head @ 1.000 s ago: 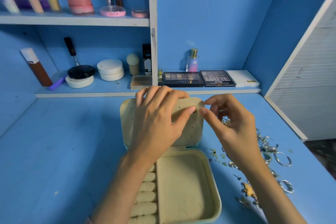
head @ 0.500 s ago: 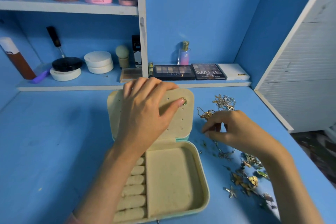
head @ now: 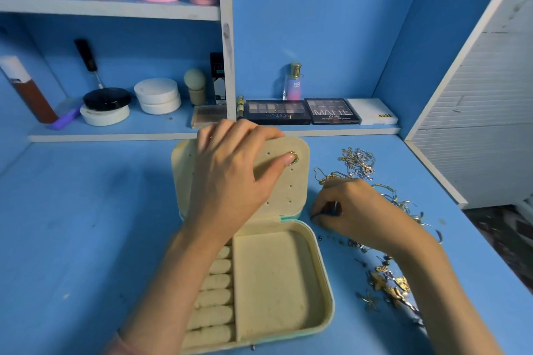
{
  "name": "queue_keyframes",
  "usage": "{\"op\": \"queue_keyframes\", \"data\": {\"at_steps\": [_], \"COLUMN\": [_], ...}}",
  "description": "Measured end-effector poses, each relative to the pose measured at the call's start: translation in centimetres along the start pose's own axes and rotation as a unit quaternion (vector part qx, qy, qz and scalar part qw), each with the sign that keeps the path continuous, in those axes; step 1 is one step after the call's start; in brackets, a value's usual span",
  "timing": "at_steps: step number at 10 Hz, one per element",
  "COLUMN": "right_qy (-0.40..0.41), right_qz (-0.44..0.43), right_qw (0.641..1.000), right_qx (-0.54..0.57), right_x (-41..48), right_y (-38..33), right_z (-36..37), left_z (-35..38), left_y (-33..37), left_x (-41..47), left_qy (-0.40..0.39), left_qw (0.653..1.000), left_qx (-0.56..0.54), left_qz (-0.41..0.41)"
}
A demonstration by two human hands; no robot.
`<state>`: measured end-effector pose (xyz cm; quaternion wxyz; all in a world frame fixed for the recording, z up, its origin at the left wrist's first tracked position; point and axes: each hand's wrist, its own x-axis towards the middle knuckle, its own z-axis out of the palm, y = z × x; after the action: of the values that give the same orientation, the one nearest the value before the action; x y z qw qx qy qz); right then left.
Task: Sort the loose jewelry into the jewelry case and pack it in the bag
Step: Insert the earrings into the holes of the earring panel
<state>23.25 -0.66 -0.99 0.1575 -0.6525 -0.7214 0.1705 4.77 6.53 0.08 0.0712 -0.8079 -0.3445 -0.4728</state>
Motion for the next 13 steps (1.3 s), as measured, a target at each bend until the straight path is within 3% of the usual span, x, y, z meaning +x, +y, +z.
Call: {"op": "queue_keyframes", "data": {"at_steps": [3,9,13], "right_qy": [0.074,0.073,0.076], "right_qz": [-0.011,0.018,-0.006], "right_qw": [0.997,0.997,0.997], "right_qx": [-0.011,-0.023,-0.024], "right_x": [0.51,0.19,0.48], "right_y": [0.25,0.28,0.63], "right_z": [0.96,0.42,0.80], "left_z": [-0.01,-0.18,-0.96], "left_y": [0.05,0.13,0.48], "left_x": [-0.02,0.02,0.12], "left_qy": [0.000,-0.004,-0.001], "left_qw": [1.000,1.000,1.000], "left_qx": [-0.004,-0.003,-0.003], "left_qz": [-0.002,-0.001,0.009]}}
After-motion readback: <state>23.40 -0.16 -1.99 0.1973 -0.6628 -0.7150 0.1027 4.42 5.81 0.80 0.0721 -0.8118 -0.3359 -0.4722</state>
